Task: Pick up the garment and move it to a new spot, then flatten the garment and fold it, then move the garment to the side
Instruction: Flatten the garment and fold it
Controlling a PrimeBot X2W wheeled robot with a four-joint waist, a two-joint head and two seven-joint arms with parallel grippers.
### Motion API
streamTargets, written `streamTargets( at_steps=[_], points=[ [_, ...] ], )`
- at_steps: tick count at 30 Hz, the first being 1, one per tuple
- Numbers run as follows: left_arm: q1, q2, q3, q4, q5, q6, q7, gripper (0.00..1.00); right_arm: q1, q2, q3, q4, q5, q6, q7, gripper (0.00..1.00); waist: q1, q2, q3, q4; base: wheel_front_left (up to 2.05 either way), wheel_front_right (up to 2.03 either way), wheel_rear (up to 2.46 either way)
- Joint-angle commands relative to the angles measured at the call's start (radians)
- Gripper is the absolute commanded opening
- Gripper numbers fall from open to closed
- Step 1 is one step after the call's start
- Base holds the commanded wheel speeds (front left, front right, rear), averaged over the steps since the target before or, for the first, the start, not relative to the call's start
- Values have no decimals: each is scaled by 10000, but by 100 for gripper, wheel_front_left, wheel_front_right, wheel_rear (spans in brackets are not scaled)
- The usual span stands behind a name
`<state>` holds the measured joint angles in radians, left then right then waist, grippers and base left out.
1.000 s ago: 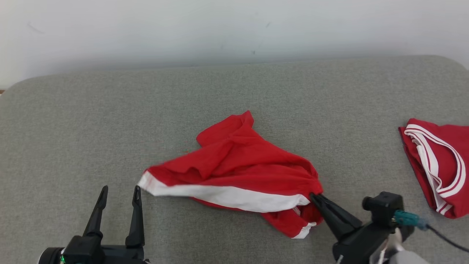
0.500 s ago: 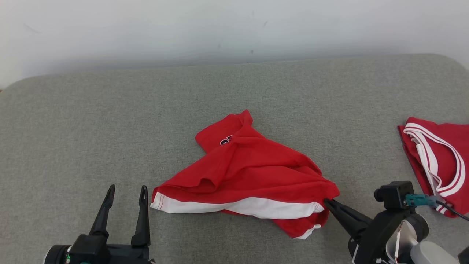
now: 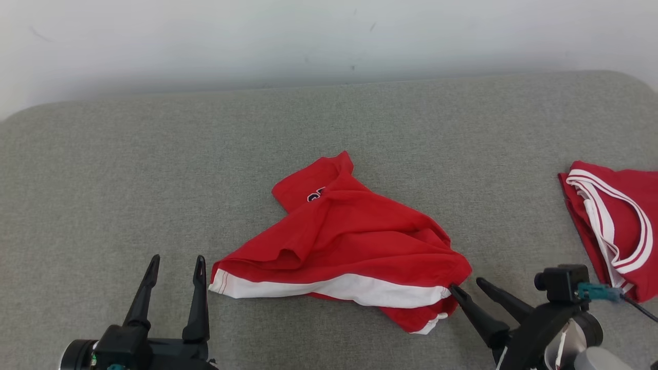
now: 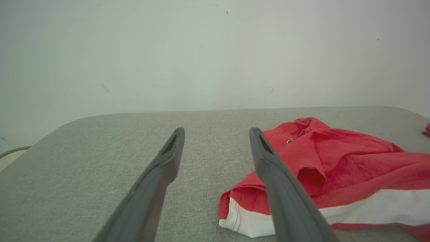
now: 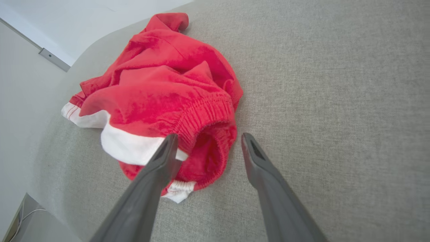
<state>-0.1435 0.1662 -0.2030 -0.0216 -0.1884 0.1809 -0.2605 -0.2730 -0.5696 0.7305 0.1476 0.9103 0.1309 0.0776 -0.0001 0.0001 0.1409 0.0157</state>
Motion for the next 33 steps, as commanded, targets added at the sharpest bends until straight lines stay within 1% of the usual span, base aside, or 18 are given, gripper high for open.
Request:
streamTargets(
  at_steps=[1,6,10,11,12,13,14,17,21,23,26,30,33],
  points=[
    [100,21,48,4,53,31,-33,100,248,-98,-70,-104,59,-4,-120,100,1,-1,-32,-58,0,0,0],
    [215,69,173,63,-12,60,-33,100,974,-256,-584,-618,-166,-4,-453,100,1,-1,-153,-200,0,0,0],
    [292,139,304,71,-54,136,-33,100,1514,-115,-1607,-998,-861,-4,-1146,100,1,-1,-300,-277,0,0,0],
    [342,161,353,88,-77,145,-33,100,1629,5,-1937,-1091,-1148,-4,-1372,100,1,-1,-348,-305,0,0,0],
    [437,174,411,81,-104,213,-33,100,1818,295,-2558,-1269,-1740,-4,-1740,100,1,-1,-446,-343,0,0,0],
    [475,172,419,83,-106,231,-15,100,1891,457,-2819,-1393,-2028,-4,-1901,100,1,-1,-507,-346,0,0,0],
    [475,172,419,83,-106,231,-15,100,1891,457,-2819,-1393,-2028,-4,-1901,100,1,-1,-507,-346,0,0,0],
    [535,237,454,14,-128,303,88,100,2043,1032,-3675,-1767,-3020,-4,-2335,100,1,-1,-657,-344,0,0,0],
    [636,360,497,-11,-147,327,264,100,2245,1806,-4495,-2243,-4386,-4,-2646,100,1,-1,-833,-286,0,0,0],
    [658,415,495,-14,-112,364,347,100,2320,2057,-4598,-2454,-5078,-4,-2610,100,1,-1,-931,-247,0,0,0],
    [749,500,478,-8,-74,403,464,100,2618,2457,-4724,-2713,-5711,-4,-2564,100,1,-1,-1094,-190,0,0,0],
    [954,549,464,6,-99,446,601,100,3190,2927,-5068,-2935,-6140,-4,-2447,100,1,-1,-1322,-126,0,0,0],
    [1134,573,443,10,-162,471,668,100,3622,3140,-5251,-3113,-6331,-4,-2260,100,1,-1,-1424,-133,0,0,0]
  ],
)
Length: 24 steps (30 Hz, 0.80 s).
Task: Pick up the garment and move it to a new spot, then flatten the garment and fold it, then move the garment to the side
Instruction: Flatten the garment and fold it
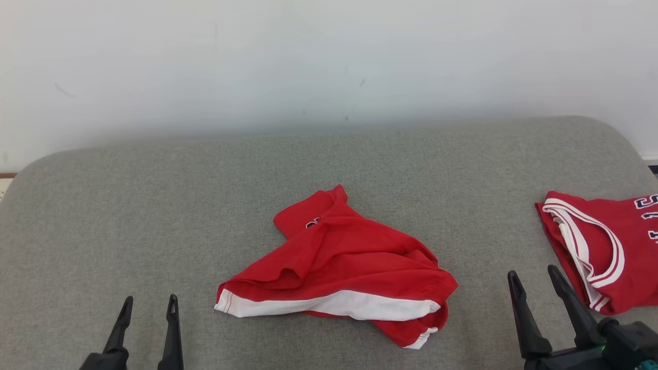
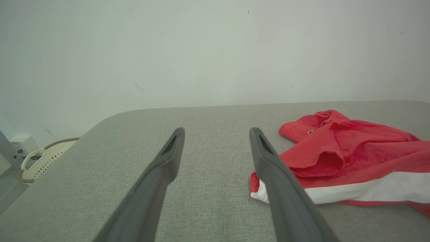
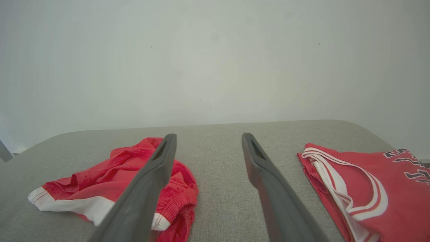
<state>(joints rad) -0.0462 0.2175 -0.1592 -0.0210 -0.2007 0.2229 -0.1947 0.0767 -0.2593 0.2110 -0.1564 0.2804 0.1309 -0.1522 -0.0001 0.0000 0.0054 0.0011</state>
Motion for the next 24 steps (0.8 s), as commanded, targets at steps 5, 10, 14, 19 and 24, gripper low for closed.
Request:
streamTargets(
  at_steps=[5,10,14,19,24],
  points=[
    [290,108,-11,50,-89,68,62,100,542,199,-203,-278,-293,-4,284,100,1,0,-123,-16,0,0,0],
    [302,158,-18,61,-105,66,68,100,650,263,-154,-412,-340,-4,390,100,1,0,-118,-38,0,0,0],
    [257,174,-47,66,-131,86,74,100,639,268,-132,-416,-326,-4,425,100,1,0,-98,-46,0,0,0],
    [167,170,-106,94,-154,94,76,100,589,267,-102,-403,-327,-4,436,100,1,0,-97,-30,0,0,0],
    [-47,216,-292,157,-144,-49,251,100,562,236,-101,-444,-283,-4,473,100,1,0,-44,26,0,0,0]
  ],
)
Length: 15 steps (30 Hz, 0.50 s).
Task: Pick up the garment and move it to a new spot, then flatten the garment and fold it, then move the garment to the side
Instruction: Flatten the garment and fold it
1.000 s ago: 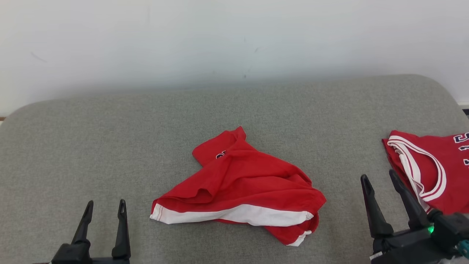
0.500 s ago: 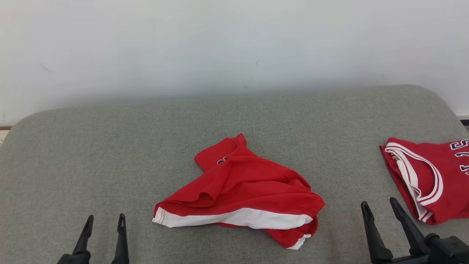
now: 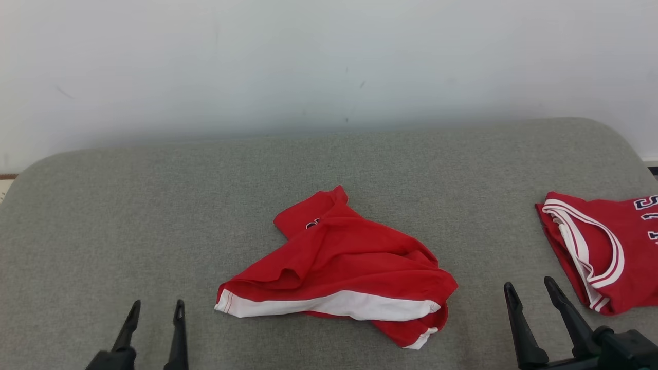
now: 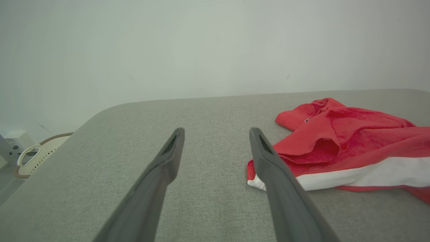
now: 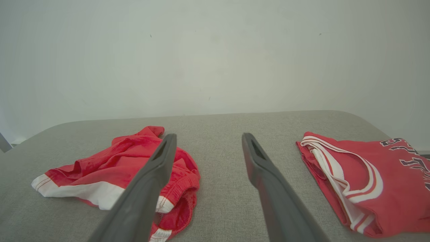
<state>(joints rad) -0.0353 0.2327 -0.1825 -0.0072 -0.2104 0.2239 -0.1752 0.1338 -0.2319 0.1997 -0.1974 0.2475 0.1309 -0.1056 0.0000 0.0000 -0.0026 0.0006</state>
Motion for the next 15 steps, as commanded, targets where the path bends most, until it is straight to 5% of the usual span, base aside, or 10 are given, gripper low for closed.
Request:
streamTargets(
  at_steps=[1,9,15],
  points=[
    [-156,65,-60,19,-46,-59,55,100,-8,-39,12,-34,47,-4,7,100,0,0,37,30,0,0,0],
    [-1220,299,-917,990,-568,-1321,2103,100,-215,-177,291,-112,123,-4,142,100,0,0,517,-2,0,0,0],
    [-1995,263,-1125,2057,-907,-1899,2490,100,-466,-246,532,61,233,-4,28,100,0,0,977,-292,0,0,0]
  ],
)
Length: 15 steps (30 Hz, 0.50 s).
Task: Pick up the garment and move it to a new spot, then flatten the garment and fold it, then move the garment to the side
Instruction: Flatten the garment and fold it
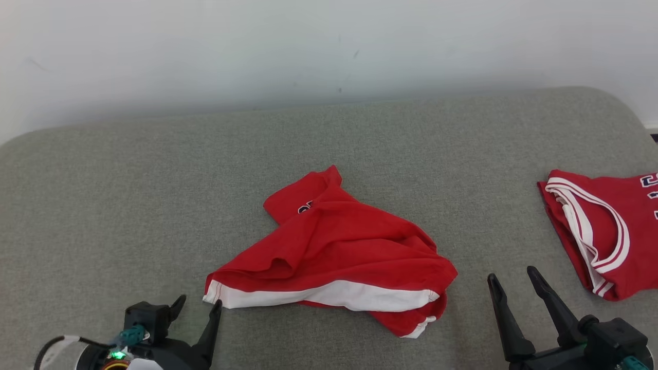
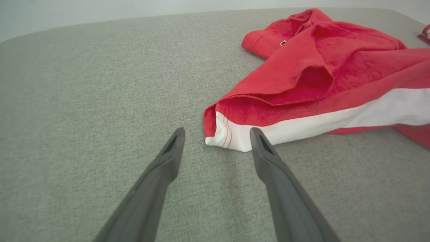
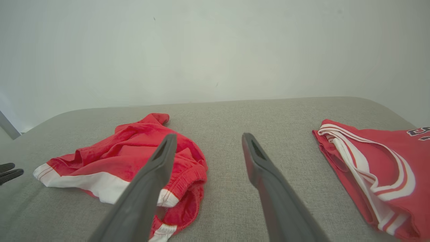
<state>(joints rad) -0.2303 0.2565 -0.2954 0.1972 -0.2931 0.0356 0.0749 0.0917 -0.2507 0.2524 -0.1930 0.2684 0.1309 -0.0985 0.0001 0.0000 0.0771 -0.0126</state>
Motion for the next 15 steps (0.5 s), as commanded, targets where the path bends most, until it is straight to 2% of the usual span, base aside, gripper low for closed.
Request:
streamTargets(
  at_steps=[1,10,11,12,13,15],
  points=[
    [-157,-15,12,187,-158,-93,39,100,-91,-75,37,41,46,-4,-81,100,-1,0,270,-203,0,0,0],
    [-836,-43,-57,1056,-344,-331,38,100,-367,-150,209,338,222,-4,-198,100,-1,0,699,-387,0,0,0],
    [-875,-49,-63,1100,-358,-348,29,92,-390,-160,214,362,222,-4,-218,100,-1,0,724,-387,0,0,0],
    [-906,-45,-73,1131,-364,-361,3,44,-399,-163,222,387,237,-4,-222,100,-1,0,750,-384,0,0,0],
    [-914,-59,-92,1157,-412,-411,-5,4,-393,-171,244,420,252,-4,-197,100,-1,0,767,-381,0,0,0],
    [-965,-45,-114,1190,-403,-400,-8,0,-423,-206,309,500,330,-4,-139,100,-1,0,803,-370,0,0,0]
  ],
)
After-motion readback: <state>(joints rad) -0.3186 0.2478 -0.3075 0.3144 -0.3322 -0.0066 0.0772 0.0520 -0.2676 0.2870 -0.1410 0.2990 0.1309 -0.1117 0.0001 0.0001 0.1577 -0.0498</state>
